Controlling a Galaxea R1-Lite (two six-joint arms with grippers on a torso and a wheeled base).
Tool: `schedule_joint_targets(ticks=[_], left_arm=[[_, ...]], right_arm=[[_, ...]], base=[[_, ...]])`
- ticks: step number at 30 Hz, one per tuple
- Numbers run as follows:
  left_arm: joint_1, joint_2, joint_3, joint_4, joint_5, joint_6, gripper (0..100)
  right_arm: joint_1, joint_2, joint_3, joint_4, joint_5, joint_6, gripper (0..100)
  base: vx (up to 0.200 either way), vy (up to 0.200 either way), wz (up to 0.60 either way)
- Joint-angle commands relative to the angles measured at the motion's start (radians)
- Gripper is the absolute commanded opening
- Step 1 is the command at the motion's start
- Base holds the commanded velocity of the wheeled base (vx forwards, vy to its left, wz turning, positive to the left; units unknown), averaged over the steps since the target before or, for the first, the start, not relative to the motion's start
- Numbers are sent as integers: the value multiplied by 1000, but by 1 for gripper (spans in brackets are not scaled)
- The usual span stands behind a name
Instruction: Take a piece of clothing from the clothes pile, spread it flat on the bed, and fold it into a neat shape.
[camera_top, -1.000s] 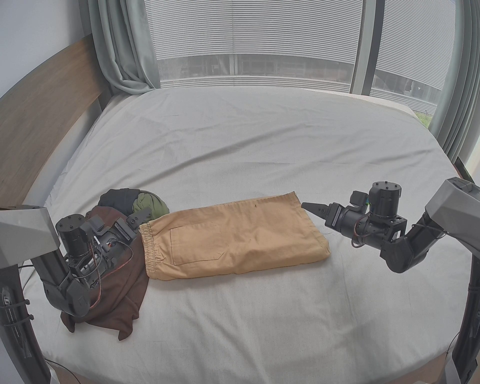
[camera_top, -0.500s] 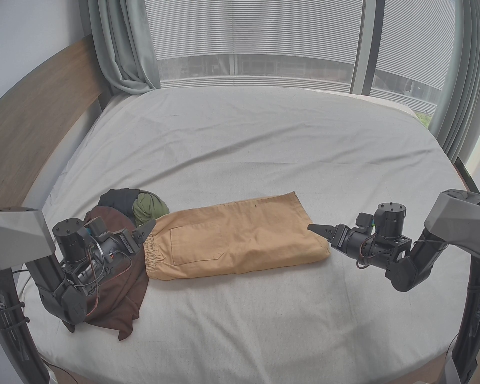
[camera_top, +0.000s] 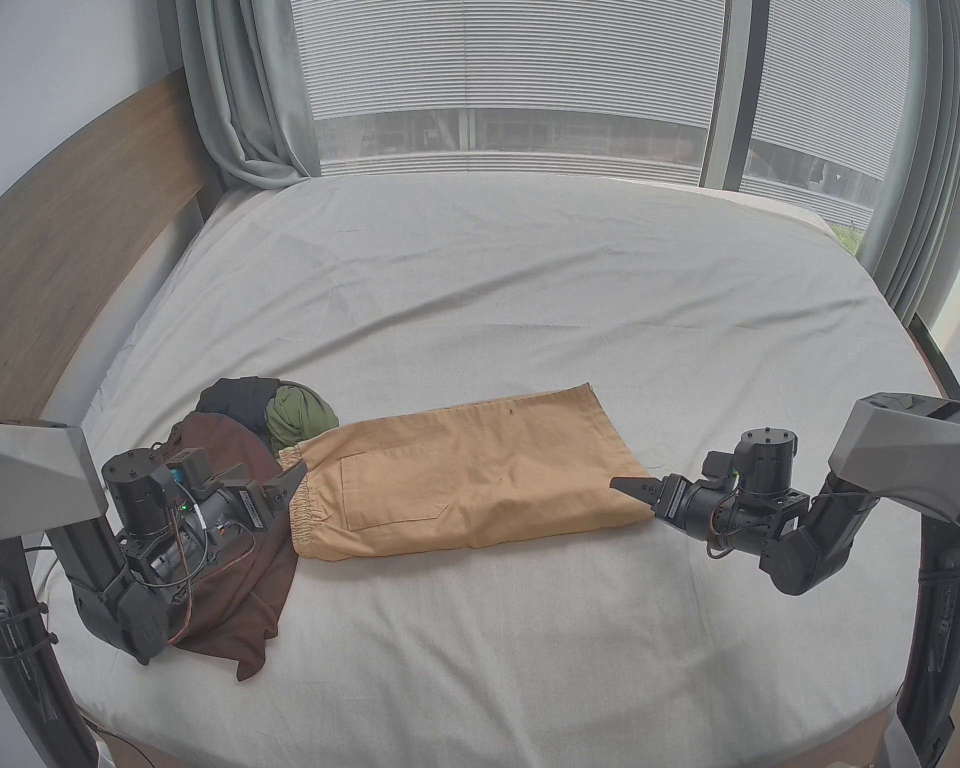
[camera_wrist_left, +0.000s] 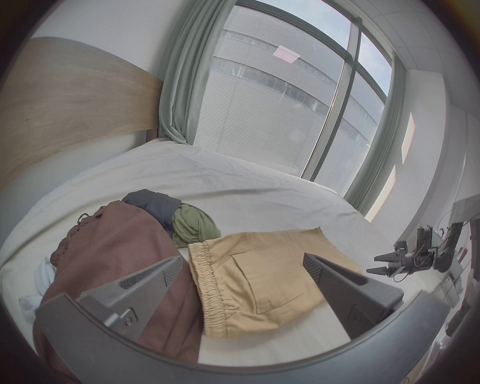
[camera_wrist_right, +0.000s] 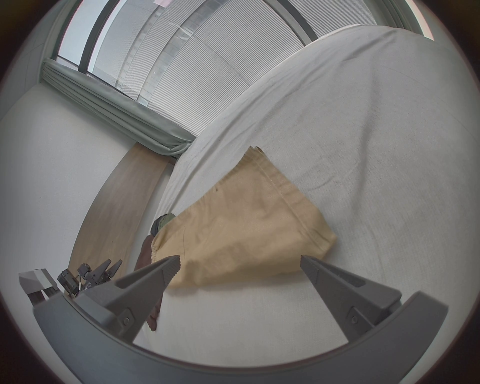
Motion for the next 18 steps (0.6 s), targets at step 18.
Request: schedule_joint_targets(ticks=[18], left_arm=[[8, 1, 33, 1, -1, 23, 100]], right_arm=[[38, 174, -102, 2, -45, 3, 100]], base=[[0, 0, 0]])
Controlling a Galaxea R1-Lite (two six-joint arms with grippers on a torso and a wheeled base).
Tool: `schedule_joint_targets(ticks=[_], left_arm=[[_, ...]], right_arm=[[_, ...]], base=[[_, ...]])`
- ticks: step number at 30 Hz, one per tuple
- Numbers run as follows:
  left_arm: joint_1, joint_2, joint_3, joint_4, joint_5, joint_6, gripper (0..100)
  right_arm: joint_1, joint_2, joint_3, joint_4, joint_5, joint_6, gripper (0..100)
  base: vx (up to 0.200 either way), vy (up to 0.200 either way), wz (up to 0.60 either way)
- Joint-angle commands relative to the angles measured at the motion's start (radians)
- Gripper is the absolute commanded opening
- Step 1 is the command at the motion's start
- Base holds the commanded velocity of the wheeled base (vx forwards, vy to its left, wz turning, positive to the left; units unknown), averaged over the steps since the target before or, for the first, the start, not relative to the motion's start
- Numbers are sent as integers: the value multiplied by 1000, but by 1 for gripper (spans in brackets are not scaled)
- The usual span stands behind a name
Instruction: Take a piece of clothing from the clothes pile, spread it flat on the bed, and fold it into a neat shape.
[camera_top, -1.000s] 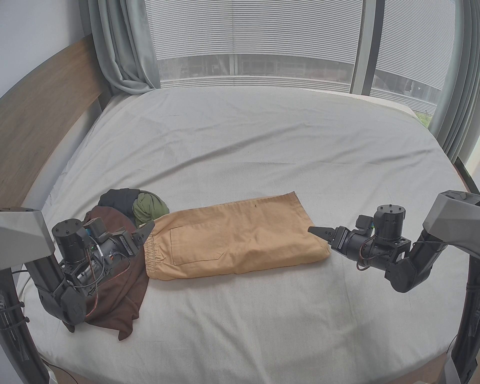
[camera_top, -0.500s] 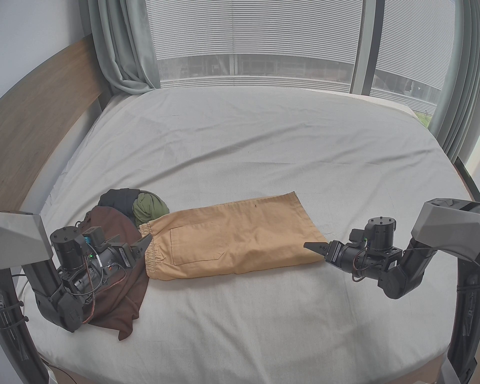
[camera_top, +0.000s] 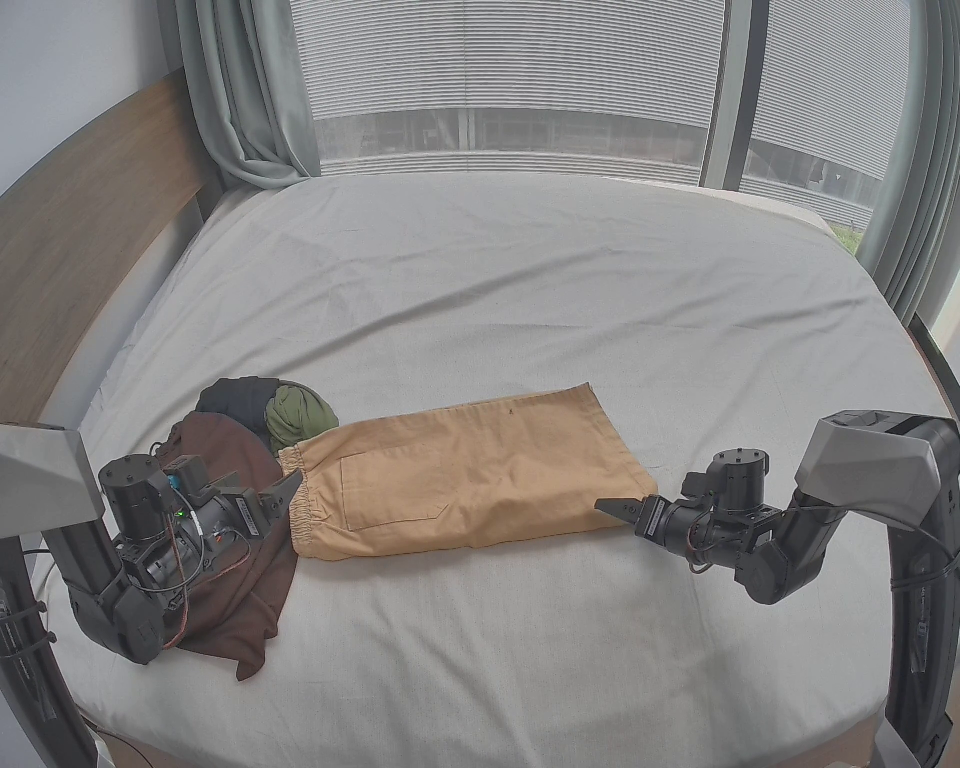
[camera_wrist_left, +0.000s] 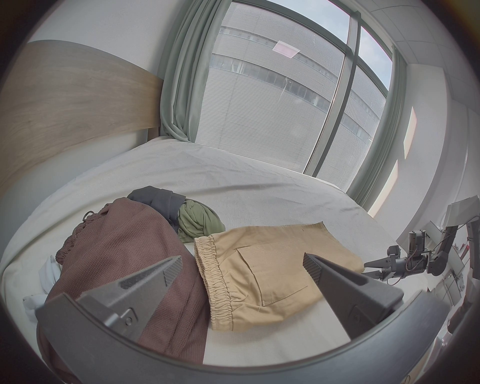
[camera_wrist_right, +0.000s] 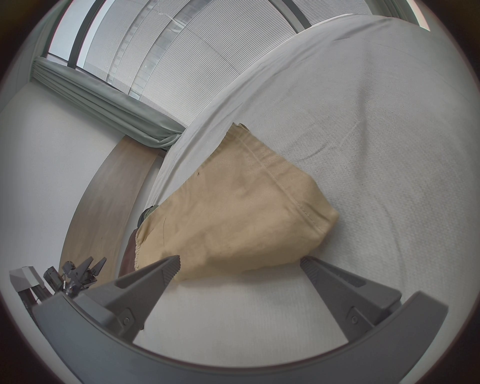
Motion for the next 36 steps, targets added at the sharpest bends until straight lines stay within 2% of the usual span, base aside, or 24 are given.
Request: schedule_joint_targets(ticks=[1, 17, 22, 31, 32, 36], left_arm=[[-2, 4, 3, 0, -1, 0, 100], [1, 5, 0, 0, -2, -5, 100], [1, 7, 0, 0, -2, -5, 100], [-2, 8, 1, 0, -4, -5, 100], [-2, 8, 1, 0, -4, -5, 100], [-1, 8, 0, 0, -4, -5, 100]], right_arm=[[21, 61, -38, -19, -30, 0, 100], [67, 196, -231, -44, -38, 8, 100], [84, 200, -252, -54, -39, 37, 100], [84, 202, -252, -56, -41, 38, 100], [84, 203, -252, -56, -41, 38, 0], [83, 203, -249, -56, -41, 38, 0]], base=[[0, 0, 0], [0, 0, 0], [0, 0, 0], [0, 0, 0], [0, 0, 0], [0, 0, 0]])
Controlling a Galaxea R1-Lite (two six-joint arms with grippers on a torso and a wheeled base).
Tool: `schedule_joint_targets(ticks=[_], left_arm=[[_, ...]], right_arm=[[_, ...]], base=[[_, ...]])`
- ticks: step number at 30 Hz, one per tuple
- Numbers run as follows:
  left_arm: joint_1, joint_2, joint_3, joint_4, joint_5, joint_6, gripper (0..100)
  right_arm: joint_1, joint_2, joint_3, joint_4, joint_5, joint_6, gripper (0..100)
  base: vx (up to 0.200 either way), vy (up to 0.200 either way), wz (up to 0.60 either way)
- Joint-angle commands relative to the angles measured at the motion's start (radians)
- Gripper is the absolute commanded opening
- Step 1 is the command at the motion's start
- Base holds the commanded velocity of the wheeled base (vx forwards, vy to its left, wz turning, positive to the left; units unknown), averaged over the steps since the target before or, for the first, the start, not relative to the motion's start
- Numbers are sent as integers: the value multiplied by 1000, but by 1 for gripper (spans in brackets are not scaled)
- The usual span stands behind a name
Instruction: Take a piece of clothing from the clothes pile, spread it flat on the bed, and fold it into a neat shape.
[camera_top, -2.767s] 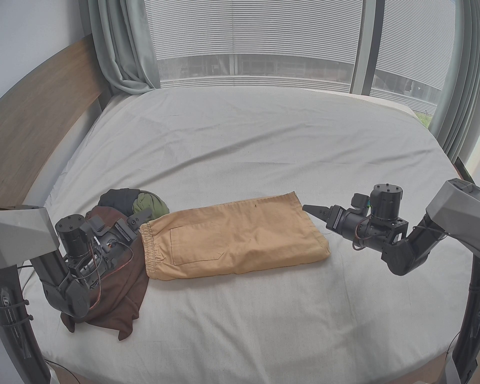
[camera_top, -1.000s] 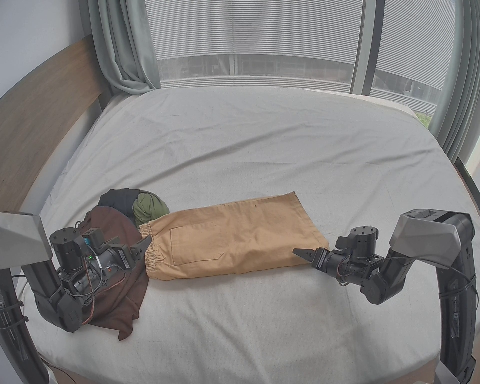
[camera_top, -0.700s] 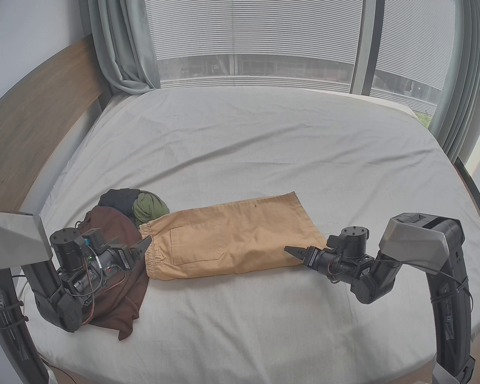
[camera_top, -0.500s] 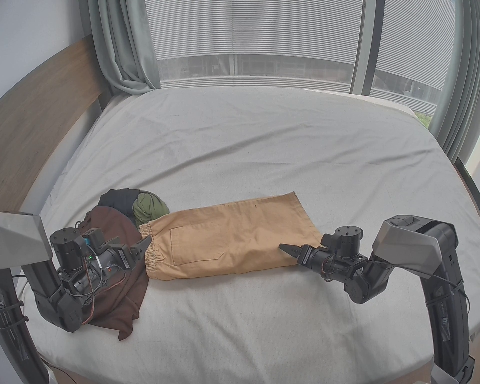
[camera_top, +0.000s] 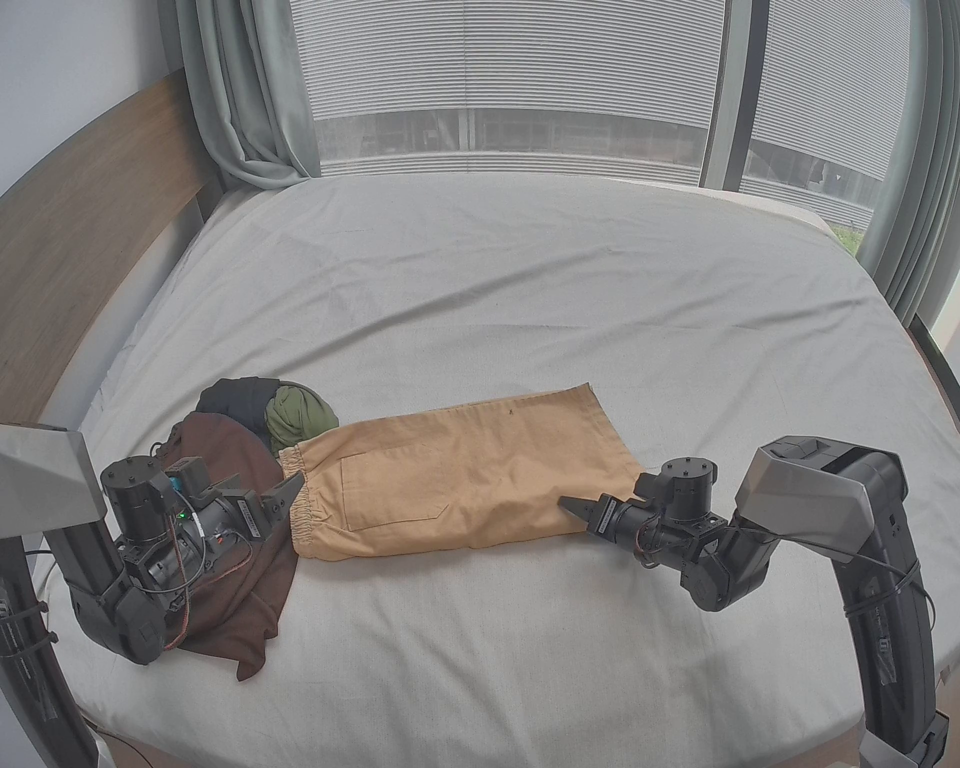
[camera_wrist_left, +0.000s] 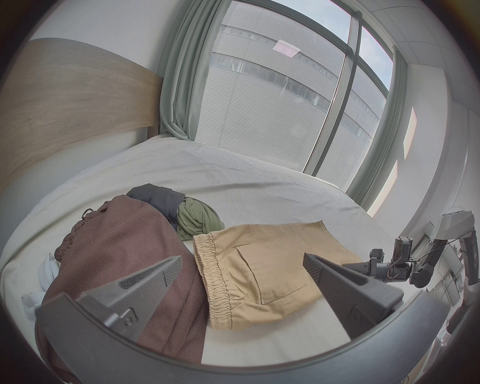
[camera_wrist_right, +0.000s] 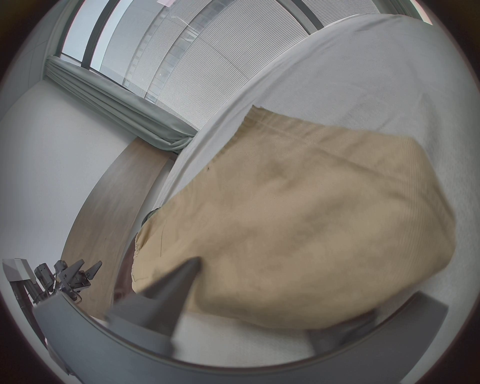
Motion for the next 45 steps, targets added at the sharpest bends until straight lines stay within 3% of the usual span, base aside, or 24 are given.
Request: schedule_joint_targets(ticks=[1, 12, 18, 27, 31, 42, 45], left_arm=[[1, 2, -1, 0, 0, -1, 100], [4, 5, -4, 0, -5, -2, 100], [4, 11, 0, 0, -5, -4, 100], [4, 17, 2, 0, -6, -17, 100], [4, 39, 2, -2, -13, -19, 100], [-4, 56, 4, 0, -20, -57, 100], [-7, 60, 17, -2, -69, -67, 100]], right_arm=[[-1, 5, 1, -3, 1, -1, 0], [-2, -52, 101, -40, 1, -16, 0], [-11, -115, 220, -43, -2, -88, 0], [-19, -187, 424, -127, -27, -110, 0], [-53, -192, 524, -183, -42, -174, 0], [-97, -184, 725, -333, -48, -209, 0], [-113, -175, 765, -370, -47, -226, 0]], base=[[0, 0, 0], [0, 0, 0], [0, 0, 0], [0, 0, 0], [0, 0, 0], [0, 0, 0], [0, 0, 0]])
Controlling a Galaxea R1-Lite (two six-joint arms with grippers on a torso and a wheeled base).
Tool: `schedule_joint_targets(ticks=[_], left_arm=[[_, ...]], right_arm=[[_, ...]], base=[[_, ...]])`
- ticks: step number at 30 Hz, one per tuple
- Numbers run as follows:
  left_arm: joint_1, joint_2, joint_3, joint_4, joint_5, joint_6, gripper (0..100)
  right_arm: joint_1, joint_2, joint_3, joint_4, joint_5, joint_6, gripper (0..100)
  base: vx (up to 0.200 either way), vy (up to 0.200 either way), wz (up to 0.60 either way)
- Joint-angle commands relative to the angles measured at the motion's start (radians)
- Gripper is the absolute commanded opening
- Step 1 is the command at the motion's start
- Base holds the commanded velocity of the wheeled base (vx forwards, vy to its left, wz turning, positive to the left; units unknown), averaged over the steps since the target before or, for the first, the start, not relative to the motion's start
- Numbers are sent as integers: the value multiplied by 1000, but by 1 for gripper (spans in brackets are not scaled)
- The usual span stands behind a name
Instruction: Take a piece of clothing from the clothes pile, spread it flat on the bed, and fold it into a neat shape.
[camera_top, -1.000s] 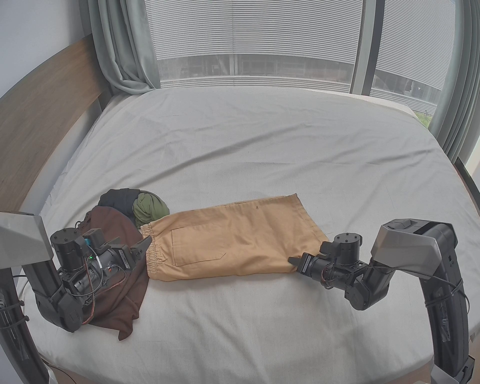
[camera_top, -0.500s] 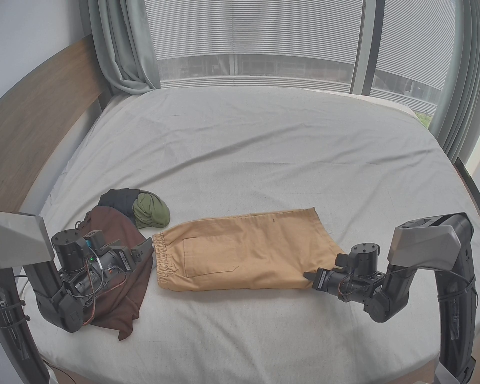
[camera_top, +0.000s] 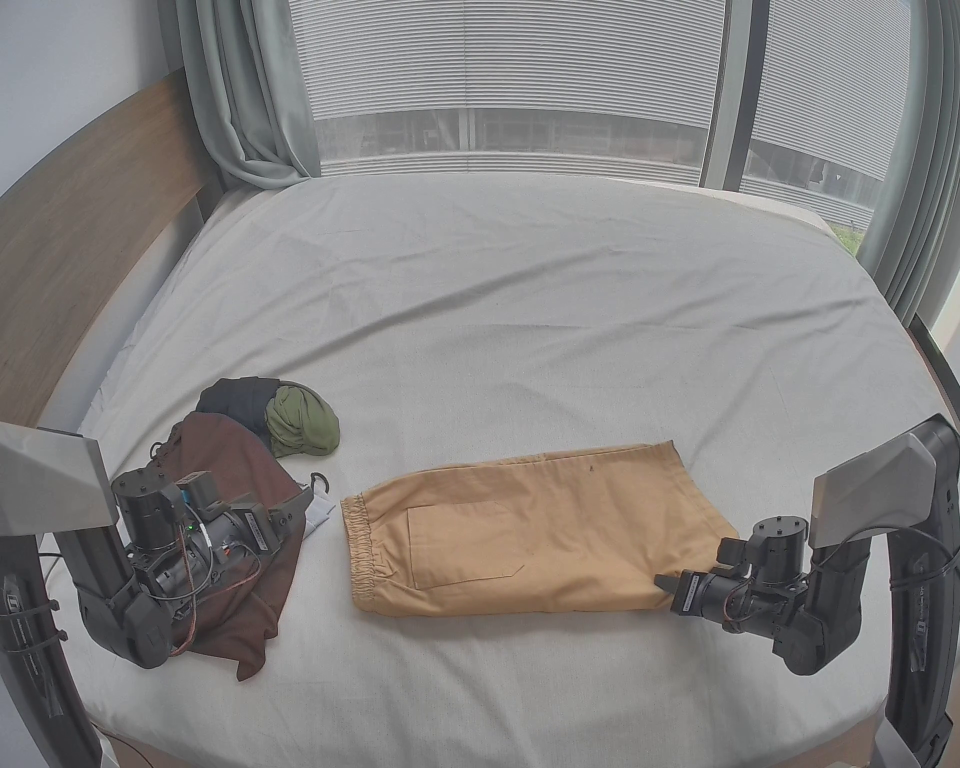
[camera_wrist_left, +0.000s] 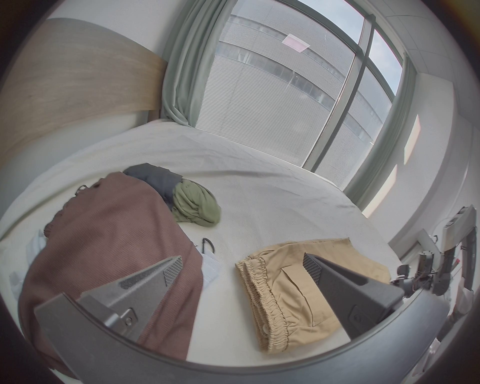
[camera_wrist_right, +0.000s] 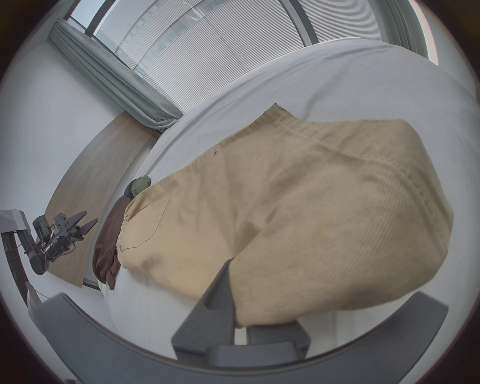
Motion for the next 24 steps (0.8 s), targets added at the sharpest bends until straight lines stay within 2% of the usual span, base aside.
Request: schedule_joint_targets(ticks=[1, 3, 10, 11, 13, 19, 24], left_arm=[[0, 15, 18, -1, -82, -10, 100], [2, 15, 19, -1, -111, -11, 100], [-5, 16, 13, -1, -120, -30, 100], [-5, 16, 13, -1, -120, -30, 100], [-5, 16, 11, -1, -122, -34, 100], [8, 9, 27, -1, -255, -27, 100], [5, 12, 48, -1, -271, -33, 100]], right_arm=[[-19, 22, 55, -39, 1, -11, 0], [-20, 33, 55, -39, 1, -11, 0], [-16, 37, 58, -39, 1, -8, 0], [-16, 37, 58, -39, 1, -8, 100], [-13, 36, 57, -39, 1, -5, 100], [-7, 5, 100, -40, 3, -3, 100], [7, -76, 169, -39, 21, -8, 100]], base=[[0, 0, 0], [0, 0, 0], [0, 0, 0], [0, 0, 0], [0, 0, 0], [0, 0, 0], [0, 0, 0]])
